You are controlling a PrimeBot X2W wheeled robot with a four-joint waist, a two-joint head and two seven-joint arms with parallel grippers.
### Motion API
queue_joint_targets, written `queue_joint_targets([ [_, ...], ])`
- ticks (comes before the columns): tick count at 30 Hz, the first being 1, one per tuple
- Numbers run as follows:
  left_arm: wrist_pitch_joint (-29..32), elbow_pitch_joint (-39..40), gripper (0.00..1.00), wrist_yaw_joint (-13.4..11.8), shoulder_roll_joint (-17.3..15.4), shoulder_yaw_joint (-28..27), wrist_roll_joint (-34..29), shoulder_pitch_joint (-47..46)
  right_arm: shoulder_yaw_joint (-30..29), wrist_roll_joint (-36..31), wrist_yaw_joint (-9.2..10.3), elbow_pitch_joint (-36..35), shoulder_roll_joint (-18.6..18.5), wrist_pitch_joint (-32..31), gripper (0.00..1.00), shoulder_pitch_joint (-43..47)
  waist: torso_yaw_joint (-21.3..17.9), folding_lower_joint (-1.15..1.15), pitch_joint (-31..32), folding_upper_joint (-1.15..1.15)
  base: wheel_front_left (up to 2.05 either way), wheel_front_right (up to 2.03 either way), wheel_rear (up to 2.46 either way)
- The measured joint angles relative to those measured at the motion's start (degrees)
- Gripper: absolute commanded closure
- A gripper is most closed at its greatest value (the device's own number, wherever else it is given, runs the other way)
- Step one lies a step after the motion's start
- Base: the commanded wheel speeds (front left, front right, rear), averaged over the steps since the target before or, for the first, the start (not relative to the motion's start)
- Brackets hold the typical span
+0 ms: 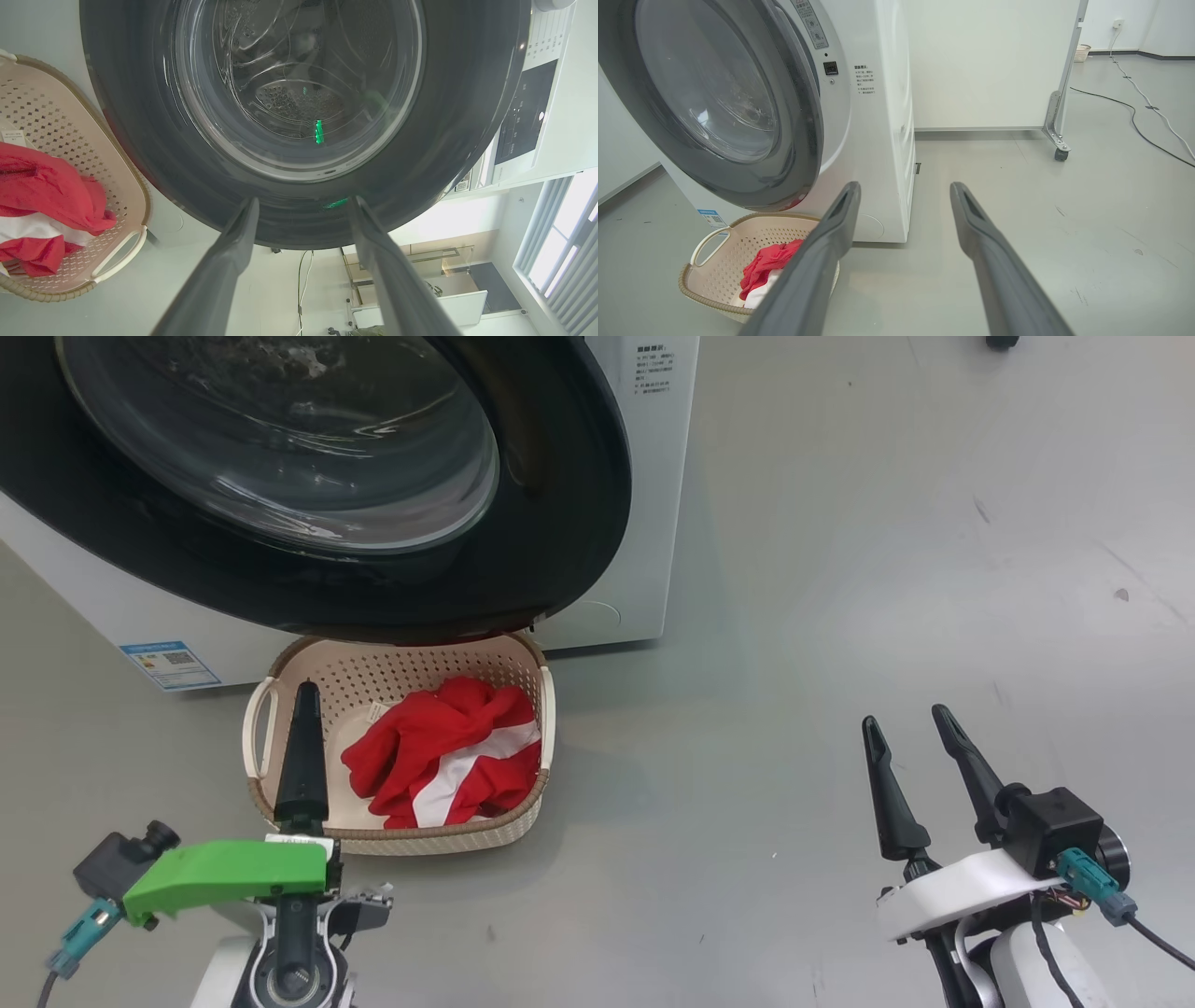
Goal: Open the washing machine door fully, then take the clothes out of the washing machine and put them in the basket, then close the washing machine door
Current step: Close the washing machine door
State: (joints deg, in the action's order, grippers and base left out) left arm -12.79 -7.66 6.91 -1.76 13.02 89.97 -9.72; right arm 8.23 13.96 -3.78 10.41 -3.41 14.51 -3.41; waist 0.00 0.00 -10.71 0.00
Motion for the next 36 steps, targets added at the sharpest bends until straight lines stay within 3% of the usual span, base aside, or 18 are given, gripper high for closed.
queue_joint_targets([
  [4,-0.5,-0.6,0.00,0.0,-1.7,0.4,-5.5,1.5,0.0,0.0,0.00,0.0,0.0,0.0,0.00,0.7,0.7,0.00,1.5,0.00,0.00,0.00,0.00],
  [9,-1.5,-2.6,0.00,-0.2,-6.8,1.4,-18.5,2.3,0.0,-0.4,0.00,-0.1,0.1,0.0,0.00,1.3,1.4,0.00,3.1,0.00,0.00,0.00,0.00],
  [22,-1.6,1.7,0.00,-10.4,-12.0,3.3,-48.8,2.4,-0.6,-0.9,0.97,-2.2,0.2,0.0,0.00,3.6,2.4,0.00,5.7,0.00,0.00,0.00,0.00],
  [25,-1.6,2.7,0.00,-12.2,-12.1,4.4,-52.7,2.5,-0.6,-1.0,0.99,-2.4,0.3,0.0,0.00,4.0,2.6,0.00,5.8,0.00,0.00,0.00,0.00],
  [36,-1.6,2.4,0.00,-13.2,-11.8,7.1,-61.7,6.7,-0.7,-1.5,1.52,-3.1,0.4,0.0,0.00,6.3,2.8,0.00,6.5,0.00,0.00,0.00,0.00],
])
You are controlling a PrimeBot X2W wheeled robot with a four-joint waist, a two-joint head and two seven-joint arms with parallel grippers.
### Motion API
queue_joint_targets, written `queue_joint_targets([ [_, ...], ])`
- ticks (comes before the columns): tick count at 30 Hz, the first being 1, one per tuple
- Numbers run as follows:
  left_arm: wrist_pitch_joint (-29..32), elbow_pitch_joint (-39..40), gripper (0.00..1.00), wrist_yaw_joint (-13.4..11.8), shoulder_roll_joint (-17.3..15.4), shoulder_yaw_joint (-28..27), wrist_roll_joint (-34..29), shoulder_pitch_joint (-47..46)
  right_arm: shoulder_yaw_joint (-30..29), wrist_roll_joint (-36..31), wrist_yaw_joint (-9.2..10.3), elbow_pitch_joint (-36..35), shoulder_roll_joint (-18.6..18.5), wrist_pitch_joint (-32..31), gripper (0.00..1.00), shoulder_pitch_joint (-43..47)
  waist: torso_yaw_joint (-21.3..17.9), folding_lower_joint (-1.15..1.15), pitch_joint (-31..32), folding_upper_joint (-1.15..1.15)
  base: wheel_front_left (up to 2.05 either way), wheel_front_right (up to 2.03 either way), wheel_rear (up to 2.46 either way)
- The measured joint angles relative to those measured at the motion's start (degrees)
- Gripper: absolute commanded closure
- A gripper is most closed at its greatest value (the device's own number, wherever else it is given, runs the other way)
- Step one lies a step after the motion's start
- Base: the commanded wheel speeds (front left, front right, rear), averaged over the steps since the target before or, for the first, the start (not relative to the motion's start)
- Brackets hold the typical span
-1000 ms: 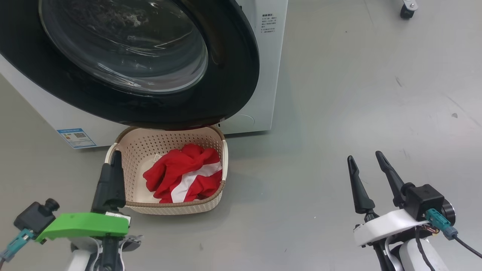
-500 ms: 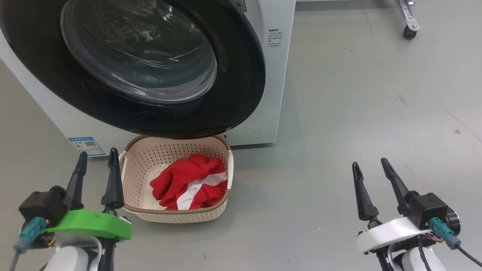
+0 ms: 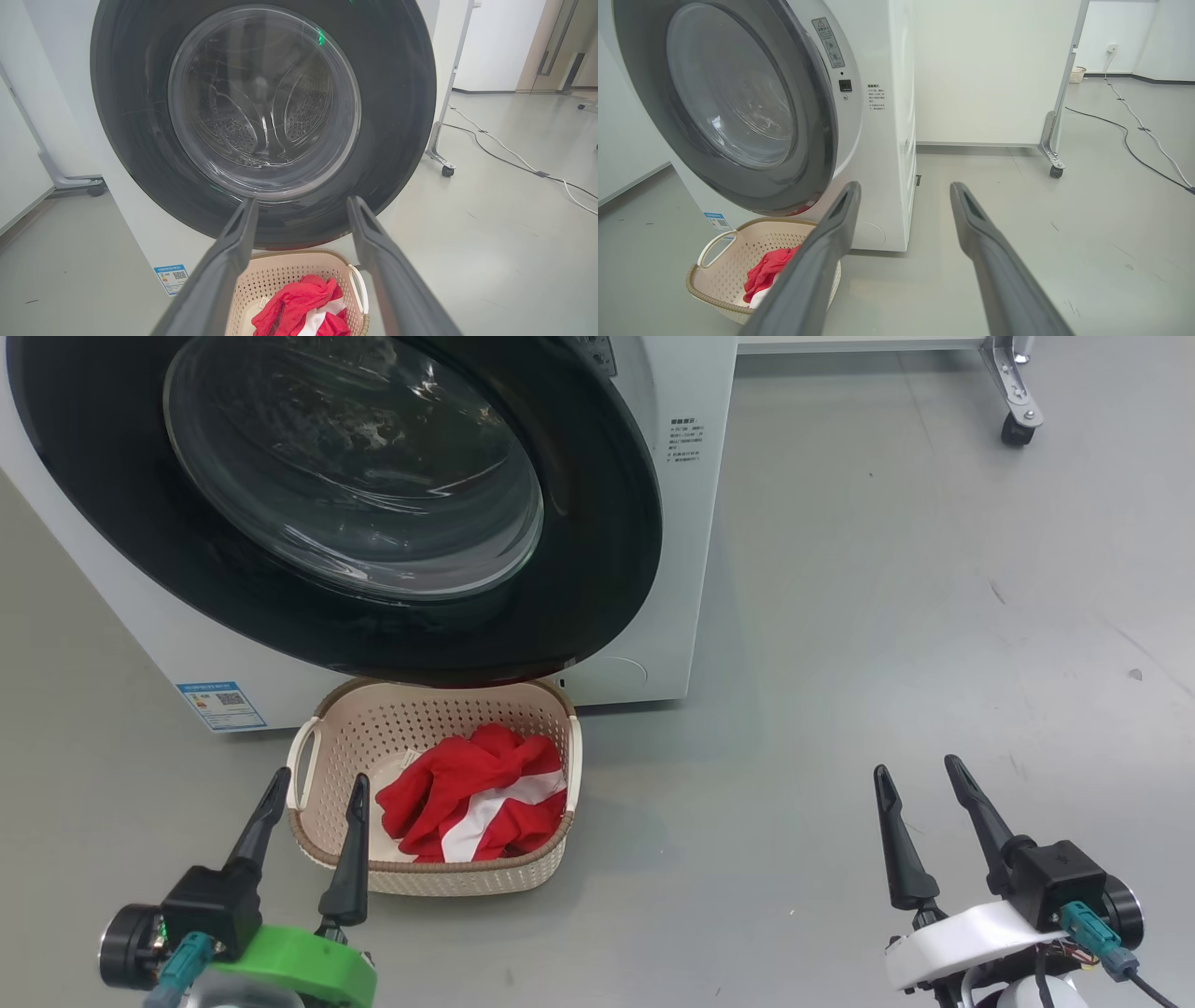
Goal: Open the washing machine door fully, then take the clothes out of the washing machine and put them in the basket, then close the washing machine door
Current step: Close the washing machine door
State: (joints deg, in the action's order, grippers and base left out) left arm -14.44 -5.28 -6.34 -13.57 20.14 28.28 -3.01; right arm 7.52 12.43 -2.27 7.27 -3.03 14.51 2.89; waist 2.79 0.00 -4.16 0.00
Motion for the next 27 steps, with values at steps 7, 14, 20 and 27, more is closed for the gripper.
queue_joint_targets([
  [7,0.0,-0.7,0.00,-0.2,2.1,0.1,-2.2,2.0,0.2,-0.5,0.81,0.1,0.2,0.0,0.00,1.3,0.1,0.00,0.7,0.00,0.00,0.00,0.00],
  [14,0.0,-1.4,0.00,-0.5,3.7,-0.3,-3.1,3.3,0.6,-0.5,0.90,0.4,0.3,0.0,0.00,1.8,0.3,0.00,1.3,0.00,0.00,0.00,0.00],
  [20,0.0,-1.6,0.00,-0.5,4.3,-1.3,-4.0,3.6,0.7,-0.5,0.94,0.3,0.3,0.0,0.00,2.3,0.3,0.00,1.4,0.00,0.00,0.00,0.00],
  [27,0.0,-1.7,0.00,-0.5,5.6,-2.5,-5.4,3.7,0.8,-0.5,0.98,0.4,0.4,0.0,0.00,2.3,0.4,0.00,1.3,0.00,0.00,0.00,0.00],
])
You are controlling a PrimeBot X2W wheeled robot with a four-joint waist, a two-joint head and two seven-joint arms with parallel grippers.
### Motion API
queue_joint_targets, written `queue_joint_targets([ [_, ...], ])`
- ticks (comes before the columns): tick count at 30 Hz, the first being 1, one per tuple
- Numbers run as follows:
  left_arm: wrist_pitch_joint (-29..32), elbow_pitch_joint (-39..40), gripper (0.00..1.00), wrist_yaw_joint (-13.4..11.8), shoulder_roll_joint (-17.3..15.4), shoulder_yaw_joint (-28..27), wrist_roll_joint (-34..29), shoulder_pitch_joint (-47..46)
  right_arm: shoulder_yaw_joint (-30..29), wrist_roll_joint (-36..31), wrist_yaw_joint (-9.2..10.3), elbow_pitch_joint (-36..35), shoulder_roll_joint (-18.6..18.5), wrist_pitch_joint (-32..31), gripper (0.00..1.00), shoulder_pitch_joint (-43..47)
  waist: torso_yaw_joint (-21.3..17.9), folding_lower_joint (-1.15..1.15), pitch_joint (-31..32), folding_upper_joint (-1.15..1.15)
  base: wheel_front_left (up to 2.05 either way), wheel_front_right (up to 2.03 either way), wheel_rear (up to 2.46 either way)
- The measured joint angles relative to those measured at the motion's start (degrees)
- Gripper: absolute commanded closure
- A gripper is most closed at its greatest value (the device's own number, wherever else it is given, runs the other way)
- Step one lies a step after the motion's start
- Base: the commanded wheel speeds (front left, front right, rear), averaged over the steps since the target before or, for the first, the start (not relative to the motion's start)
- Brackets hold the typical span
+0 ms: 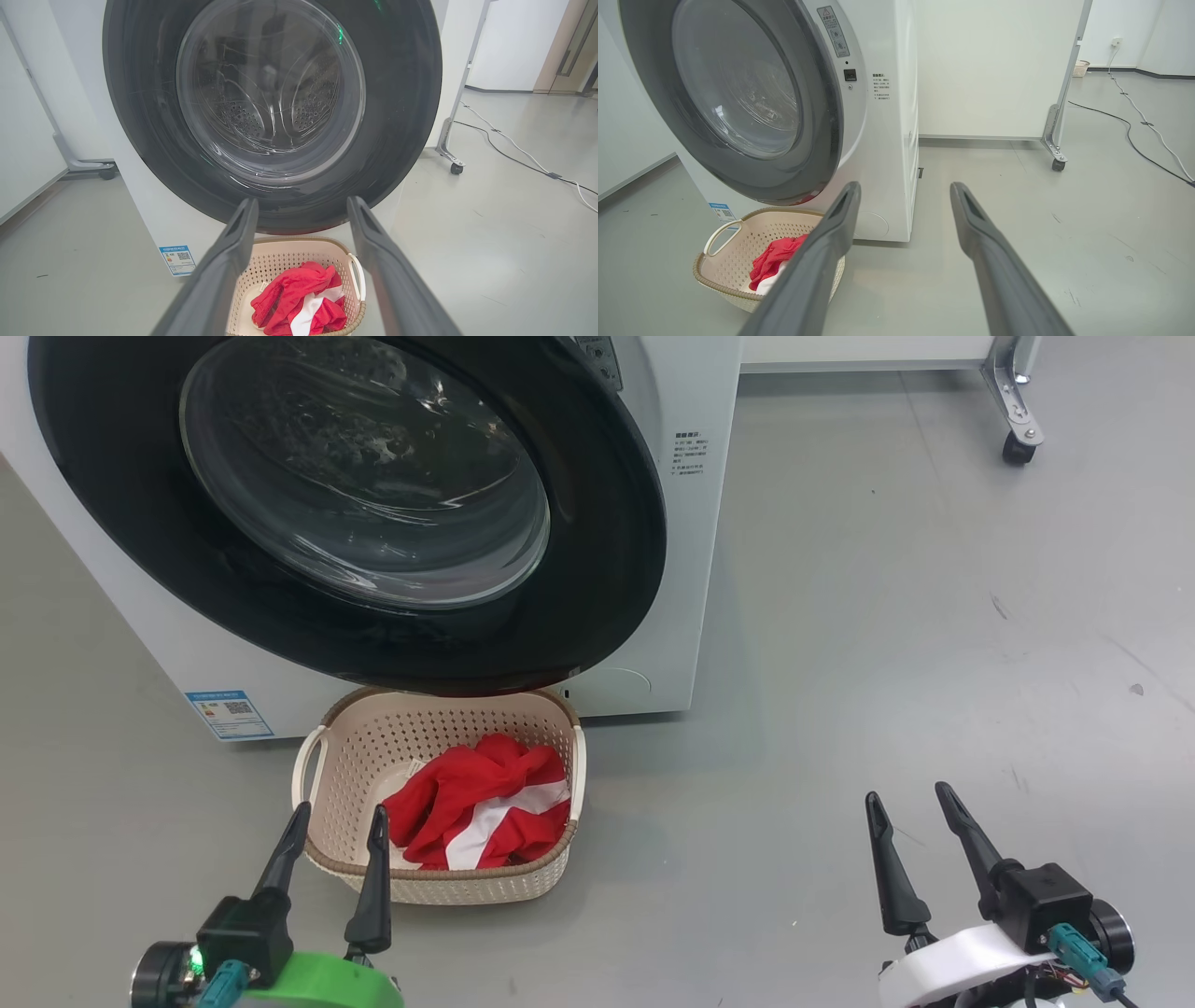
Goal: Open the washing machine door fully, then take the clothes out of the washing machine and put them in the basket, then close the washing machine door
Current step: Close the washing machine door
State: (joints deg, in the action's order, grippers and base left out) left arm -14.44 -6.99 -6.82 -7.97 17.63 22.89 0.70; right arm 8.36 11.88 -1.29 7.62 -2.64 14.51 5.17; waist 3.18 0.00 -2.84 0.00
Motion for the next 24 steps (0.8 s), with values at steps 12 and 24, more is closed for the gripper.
queue_joint_targets([
  [12,0.0,-0.1,0.00,0.0,1.3,-0.9,-1.3,0.8,0.1,0.0,0.01,0.1,0.0,0.0,0.00,0.0,0.0,0.00,-0.1,0.00,0.00,0.00,0.00],
  [24,0.0,-0.1,0.00,0.0,2.0,-1.2,-2.9,0.9,0.1,0.0,0.01,0.4,0.0,0.0,1.00,0.0,0.1,0.00,0.2,0.00,0.00,0.00,0.00],
])
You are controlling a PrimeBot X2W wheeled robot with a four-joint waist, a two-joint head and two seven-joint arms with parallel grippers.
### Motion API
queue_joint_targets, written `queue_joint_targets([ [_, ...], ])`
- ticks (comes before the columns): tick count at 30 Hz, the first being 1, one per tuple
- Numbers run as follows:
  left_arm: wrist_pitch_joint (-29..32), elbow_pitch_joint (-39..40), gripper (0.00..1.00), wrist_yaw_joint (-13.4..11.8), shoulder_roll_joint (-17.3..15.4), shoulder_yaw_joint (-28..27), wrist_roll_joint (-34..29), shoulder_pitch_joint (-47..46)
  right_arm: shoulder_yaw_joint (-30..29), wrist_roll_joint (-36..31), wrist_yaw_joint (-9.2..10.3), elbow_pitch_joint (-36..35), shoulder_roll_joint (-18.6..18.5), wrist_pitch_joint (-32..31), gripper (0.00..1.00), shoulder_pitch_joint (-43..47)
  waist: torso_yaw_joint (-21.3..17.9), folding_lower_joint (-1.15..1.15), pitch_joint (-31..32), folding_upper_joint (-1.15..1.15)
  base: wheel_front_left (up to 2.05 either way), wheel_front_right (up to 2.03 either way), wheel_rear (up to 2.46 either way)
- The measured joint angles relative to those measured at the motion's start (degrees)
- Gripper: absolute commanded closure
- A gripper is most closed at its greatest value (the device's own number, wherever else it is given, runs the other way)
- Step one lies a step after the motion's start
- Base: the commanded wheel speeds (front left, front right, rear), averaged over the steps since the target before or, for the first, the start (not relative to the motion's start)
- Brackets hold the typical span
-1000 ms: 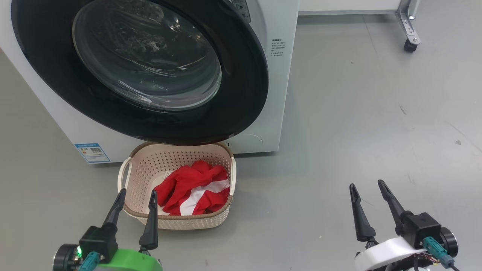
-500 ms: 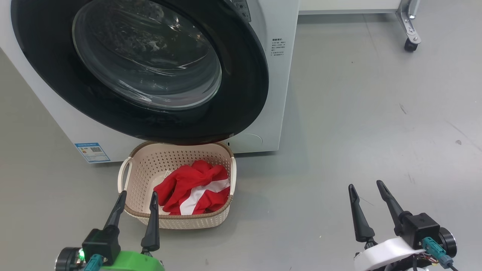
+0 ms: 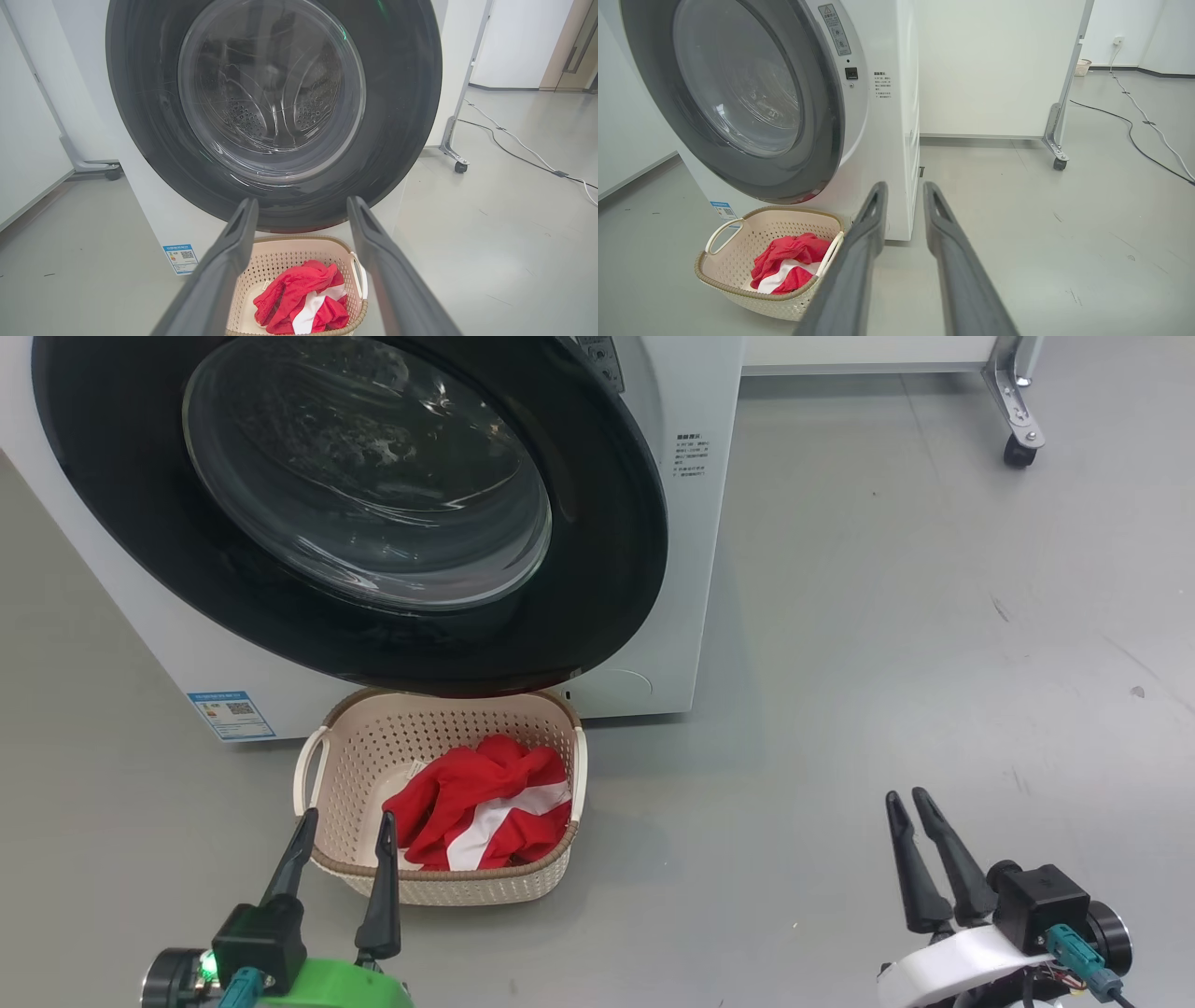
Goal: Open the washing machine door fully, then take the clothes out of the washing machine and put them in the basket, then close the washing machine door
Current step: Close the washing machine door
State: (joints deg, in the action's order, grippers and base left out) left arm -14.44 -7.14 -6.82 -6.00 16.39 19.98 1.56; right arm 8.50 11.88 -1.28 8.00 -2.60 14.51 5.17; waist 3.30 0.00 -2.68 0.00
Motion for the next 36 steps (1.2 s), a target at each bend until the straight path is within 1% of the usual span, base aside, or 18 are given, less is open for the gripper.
queue_joint_targets([
  [13,0.2,-0.2,0.00,0.0,0.9,0.2,-0.9,0.0,-0.1,0.0,-0.26,1.0,-0.3,0.0,1.00,-0.1,0.5,0.00,0.6,0.00,0.00,0.00,0.00],
  [20,0.3,0.4,0.00,0.0,1.2,1.2,-1.1,0.0,0.1,-0.4,-1.62,1.4,-1.6,0.0,1.00,-1.8,2.0,0.00,0.5,0.00,0.00,0.00,0.00],
  [23,0.3,0.7,0.00,0.0,1.4,1.7,-1.3,-0.1,0.2,-0.5,-1.85,1.4,-2.2,0.0,1.00,-3.0,2.9,0.00,0.2,0.00,0.00,0.00,0.00],
  [26,0.3,1.2,0.00,0.0,1.5,2.3,-1.5,-0.1,0.2,-0.6,-2.21,1.4,-3.1,0.0,1.00,-4.4,4.0,0.00,-0.3,0.00,0.00,0.00,0.00],
  [30,0.3,1.9,0.00,0.0,1.6,2.5,-1.9,-0.3,1.0,-0.9,-3.30,1.3,-3.9,0.0,1.00,-6.8,5.6,0.00,-1.2,0.00,0.00,0.00,0.00],
  [36,0.2,2.7,0.00,0.0,1.9,2.9,-2.1,-1.6,1.7,-0.8,-4.34,1.6,-5.3,-0.7,1.00,-10.8,8.3,0.00,-3.0,0.00,0.00,0.00,0.00],
])
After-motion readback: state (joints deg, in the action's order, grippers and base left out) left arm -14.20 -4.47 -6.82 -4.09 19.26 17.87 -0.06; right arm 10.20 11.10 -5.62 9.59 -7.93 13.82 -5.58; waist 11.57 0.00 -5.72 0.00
